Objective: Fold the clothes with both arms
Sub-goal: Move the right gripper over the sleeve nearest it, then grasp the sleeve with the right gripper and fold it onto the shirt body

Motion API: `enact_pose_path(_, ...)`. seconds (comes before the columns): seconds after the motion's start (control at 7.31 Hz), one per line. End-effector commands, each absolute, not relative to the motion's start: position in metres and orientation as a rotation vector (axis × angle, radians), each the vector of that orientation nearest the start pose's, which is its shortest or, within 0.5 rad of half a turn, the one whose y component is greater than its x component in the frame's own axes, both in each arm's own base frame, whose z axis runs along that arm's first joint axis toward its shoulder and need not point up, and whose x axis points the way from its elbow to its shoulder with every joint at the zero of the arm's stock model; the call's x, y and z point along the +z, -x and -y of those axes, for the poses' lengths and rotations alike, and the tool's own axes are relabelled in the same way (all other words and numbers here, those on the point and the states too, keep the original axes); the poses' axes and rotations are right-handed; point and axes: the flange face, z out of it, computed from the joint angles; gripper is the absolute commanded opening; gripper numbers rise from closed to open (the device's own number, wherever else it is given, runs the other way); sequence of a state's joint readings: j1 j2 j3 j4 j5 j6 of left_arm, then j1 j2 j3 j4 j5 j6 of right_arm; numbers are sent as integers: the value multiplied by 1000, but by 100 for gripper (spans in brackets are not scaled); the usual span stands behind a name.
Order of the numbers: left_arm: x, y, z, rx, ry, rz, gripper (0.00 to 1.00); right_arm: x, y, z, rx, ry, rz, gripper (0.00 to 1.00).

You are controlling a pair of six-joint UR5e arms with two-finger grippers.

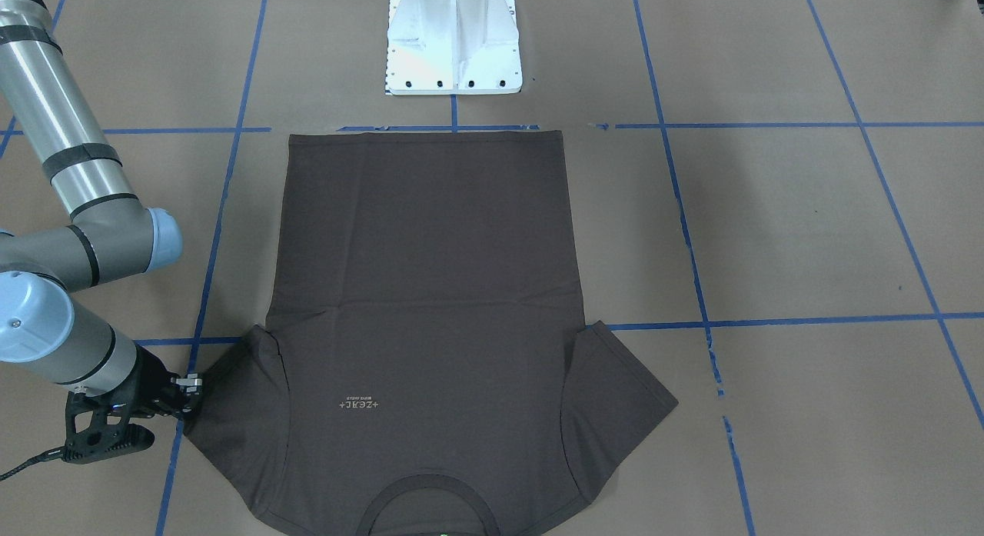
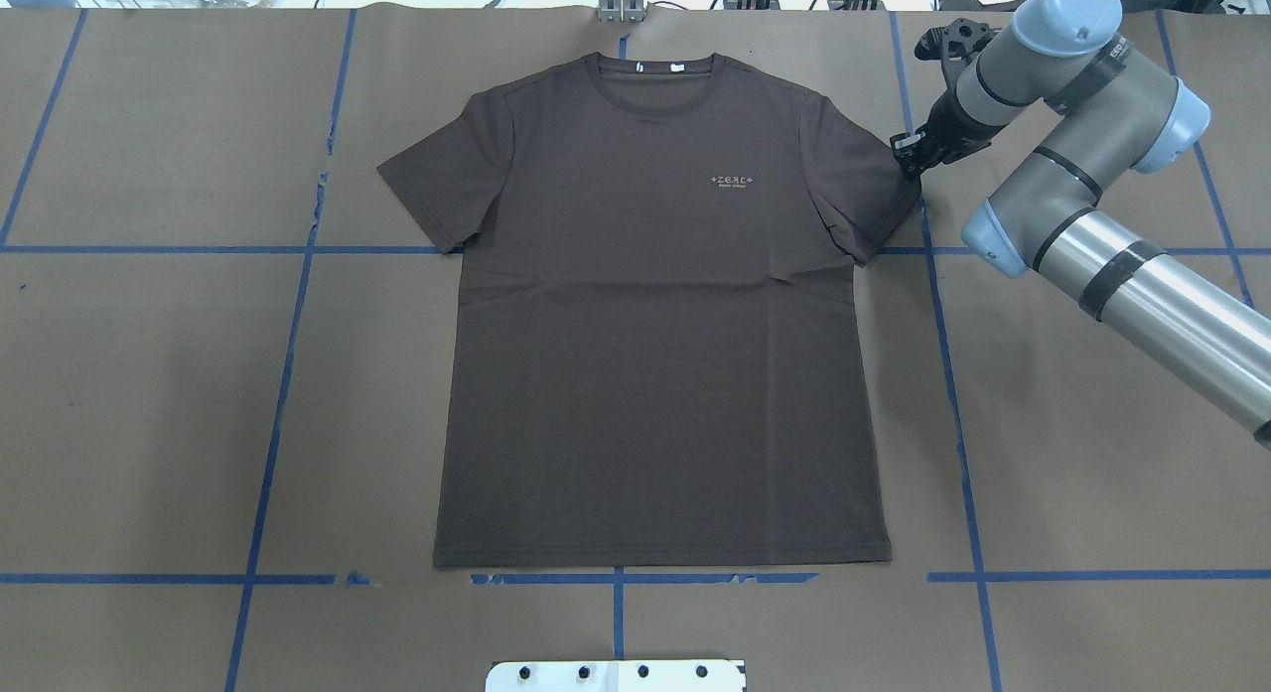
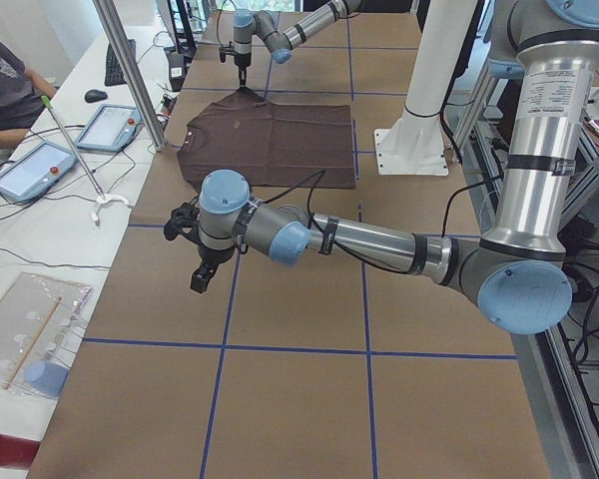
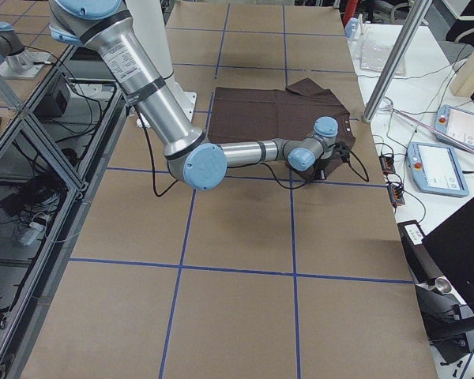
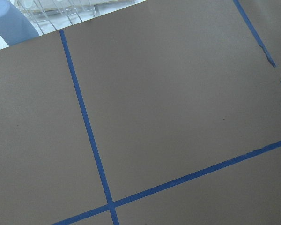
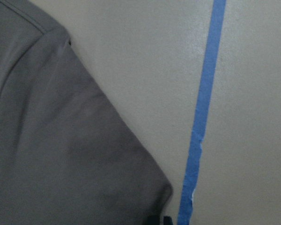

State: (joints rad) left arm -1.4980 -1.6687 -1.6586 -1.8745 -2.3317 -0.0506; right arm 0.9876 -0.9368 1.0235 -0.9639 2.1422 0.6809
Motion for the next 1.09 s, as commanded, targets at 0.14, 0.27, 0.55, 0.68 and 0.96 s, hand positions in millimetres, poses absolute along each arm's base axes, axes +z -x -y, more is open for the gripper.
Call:
enact_pose_path(0.14,529,25,550,207,-420,-773,100,397,400,682,-167,-288,902,0)
enact_pose_path(0.27,532,25,552,205,-414,-774,100,375,419,679,-153,-291,913,0)
enact_pose_path(0.55,534,24,552,205,-411,-773,100,313,461,687,-124,-314,907,0)
enact_pose_path(0.68,534,25,552,203,-412,-773,100,279,488,689,-121,-325,866,0)
enact_pose_path(0.96,528,24,551,193,-414,-778,100,276,514,680,-107,-352,828,0)
